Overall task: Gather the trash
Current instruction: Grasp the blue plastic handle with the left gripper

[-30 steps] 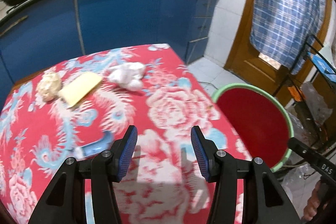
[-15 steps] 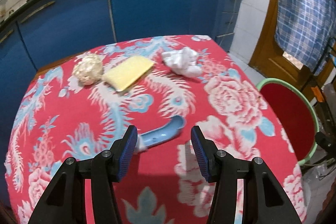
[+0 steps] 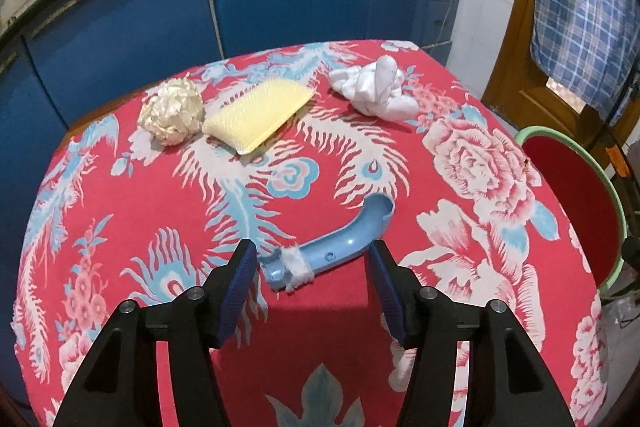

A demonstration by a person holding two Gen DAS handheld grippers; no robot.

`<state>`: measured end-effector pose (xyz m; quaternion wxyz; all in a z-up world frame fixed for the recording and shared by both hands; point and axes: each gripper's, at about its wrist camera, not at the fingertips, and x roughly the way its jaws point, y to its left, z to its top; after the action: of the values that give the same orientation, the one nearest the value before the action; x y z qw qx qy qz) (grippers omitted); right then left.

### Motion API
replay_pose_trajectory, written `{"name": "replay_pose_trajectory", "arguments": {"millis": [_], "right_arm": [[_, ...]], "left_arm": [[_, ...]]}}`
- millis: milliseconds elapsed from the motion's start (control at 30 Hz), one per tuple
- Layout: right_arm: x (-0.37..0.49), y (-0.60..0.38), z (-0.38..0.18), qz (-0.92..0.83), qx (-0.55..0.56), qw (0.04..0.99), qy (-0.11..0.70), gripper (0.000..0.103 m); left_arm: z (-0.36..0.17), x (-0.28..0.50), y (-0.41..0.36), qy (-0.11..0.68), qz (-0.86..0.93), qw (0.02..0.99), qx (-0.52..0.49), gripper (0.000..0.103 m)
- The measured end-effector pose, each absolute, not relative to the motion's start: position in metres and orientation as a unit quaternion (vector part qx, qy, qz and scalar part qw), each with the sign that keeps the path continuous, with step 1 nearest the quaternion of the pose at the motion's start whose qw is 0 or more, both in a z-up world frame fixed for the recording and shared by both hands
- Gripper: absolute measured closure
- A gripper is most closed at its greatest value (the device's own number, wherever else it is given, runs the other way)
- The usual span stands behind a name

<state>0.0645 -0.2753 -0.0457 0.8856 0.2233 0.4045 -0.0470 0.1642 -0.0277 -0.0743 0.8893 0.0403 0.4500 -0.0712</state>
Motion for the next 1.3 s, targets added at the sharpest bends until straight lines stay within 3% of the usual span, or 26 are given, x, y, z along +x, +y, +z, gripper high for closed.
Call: {"name": "replay_pose_trajectory", "arguments": {"millis": [300, 467, 567, 1300], "right_arm": [[0.067, -0.273, -0.049, -0.045, 0.224, 0.883, 0.409, 0.056], [0.067, -0.273, -0.05, -0.044, 0.224, 0.883, 0.41, 0.056], [0.067, -0.272, -0.051, -0.042, 0.224, 0.883, 0.41, 0.056], [0.09, -0.233, -0.022, -0.001, 0.185, 0.899, 0.398, 0.056]], "left_arm": [[-0.079, 0.166, -0.027, 0.45, -0.086, 0.888, 0.032, 0.044], [-0.078, 0.164, -0.032, 0.445, -0.105, 0.889, 0.033, 0.07], [-0.078, 0.162, -0.034, 0.443, -0.113, 0.889, 0.033, 0.076], [-0.034, 0.149, -0.003, 0.386, -0.102, 0.916, -0.04, 0.078]]}}
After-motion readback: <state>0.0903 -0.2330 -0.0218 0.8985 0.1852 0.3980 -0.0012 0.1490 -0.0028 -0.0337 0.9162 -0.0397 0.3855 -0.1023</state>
